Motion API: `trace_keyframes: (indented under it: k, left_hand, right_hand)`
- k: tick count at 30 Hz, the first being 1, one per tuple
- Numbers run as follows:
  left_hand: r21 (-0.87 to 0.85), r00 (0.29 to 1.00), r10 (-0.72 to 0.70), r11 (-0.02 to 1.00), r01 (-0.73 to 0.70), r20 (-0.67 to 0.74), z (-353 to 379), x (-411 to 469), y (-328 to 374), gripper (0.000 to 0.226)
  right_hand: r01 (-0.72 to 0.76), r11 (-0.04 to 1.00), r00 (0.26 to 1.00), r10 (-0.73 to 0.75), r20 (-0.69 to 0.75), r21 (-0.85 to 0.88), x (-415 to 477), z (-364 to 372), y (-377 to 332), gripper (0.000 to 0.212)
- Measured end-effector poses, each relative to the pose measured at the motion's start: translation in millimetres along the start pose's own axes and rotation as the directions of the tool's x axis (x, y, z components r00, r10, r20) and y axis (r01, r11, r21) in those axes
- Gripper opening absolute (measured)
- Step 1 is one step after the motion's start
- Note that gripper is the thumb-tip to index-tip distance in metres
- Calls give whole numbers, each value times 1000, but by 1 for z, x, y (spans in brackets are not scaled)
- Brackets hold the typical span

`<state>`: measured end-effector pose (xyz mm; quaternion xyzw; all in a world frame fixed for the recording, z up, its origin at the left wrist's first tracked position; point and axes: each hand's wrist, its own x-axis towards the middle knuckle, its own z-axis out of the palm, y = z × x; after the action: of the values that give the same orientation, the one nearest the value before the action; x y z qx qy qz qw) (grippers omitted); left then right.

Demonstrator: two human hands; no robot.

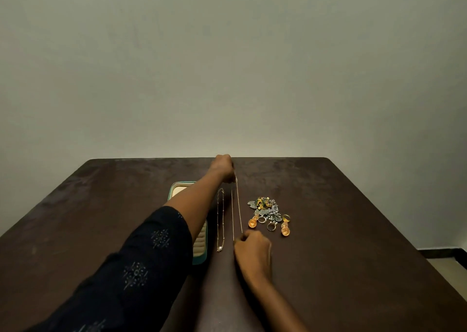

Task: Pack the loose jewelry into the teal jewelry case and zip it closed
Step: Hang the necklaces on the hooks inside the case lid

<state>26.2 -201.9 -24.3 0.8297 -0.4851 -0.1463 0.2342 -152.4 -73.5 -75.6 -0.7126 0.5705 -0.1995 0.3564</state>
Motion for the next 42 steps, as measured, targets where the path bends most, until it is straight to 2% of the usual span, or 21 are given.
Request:
trace_keyframes:
  k: [7, 10, 14, 20, 22, 24, 25, 27, 30, 36, 38, 40, 42]
  left_hand:
    - [189, 997, 35, 981, -48, 76, 13, 11, -6, 29]
    - [202, 995, 32, 978, -51, 99, 15, 15, -13, 28]
    - [204, 992, 47, 977, -69, 114, 13, 18, -20, 27]
    - [212, 990, 78, 972, -101, 116, 14, 18, -19, 18]
    - [225, 990, 87, 968, -110, 109, 15, 19, -18, 13]
    - [236, 990, 93, 965, -115, 102, 16, 19, -19, 13]
    - [236, 991, 97, 965, -117, 97, 17, 19, -18, 13]
    - [236, 991, 103, 964, -120, 86, 19, 19, -18, 14]
    - [236, 990, 115, 963, -131, 80, 19, 17, -18, 17]
    - [217, 985, 163, 961, -170, 53, 6, 9, -17, 17]
    - [200, 983, 182, 962, -184, 26, -3, 3, -19, 16]
    - [188, 981, 195, 963, -192, 1, -14, -6, -24, 15]
    - [195, 981, 196, 962, -191, -5, -28, -17, -34, 15]
  right_hand:
    - [106, 983, 992, -93, 91, -151, -2, 4, -7, 21]
    - [152, 954, 987, -136, 80, -259, -6, 5, -9, 26]
    - [230, 919, 973, -227, 48, -321, -10, 7, -7, 27]
    - [323, 860, 946, -296, 130, -396, -18, 5, -6, 28]
    - [309, 848, 951, -264, 163, -430, -22, 6, -7, 29]
    - [312, 841, 949, -299, 99, -442, -24, 14, -7, 20]
    - [315, 839, 948, -295, 117, -444, -26, 13, -10, 10]
    - [315, 820, 947, -305, 101, -479, -26, 13, -12, 10]
    - [334, 835, 942, -311, 125, -438, -24, 10, -7, 33]
    - [266, 894, 964, -255, 79, -359, -15, -1, -6, 27]
    - [214, 952, 977, -205, 65, -217, -2, -4, -2, 24]
    - [102, 995, 992, -102, 81, -2, 13, -10, 2, 22]
    - [-26, 978, 996, 8, 85, 205, 25, -17, 3, 23]
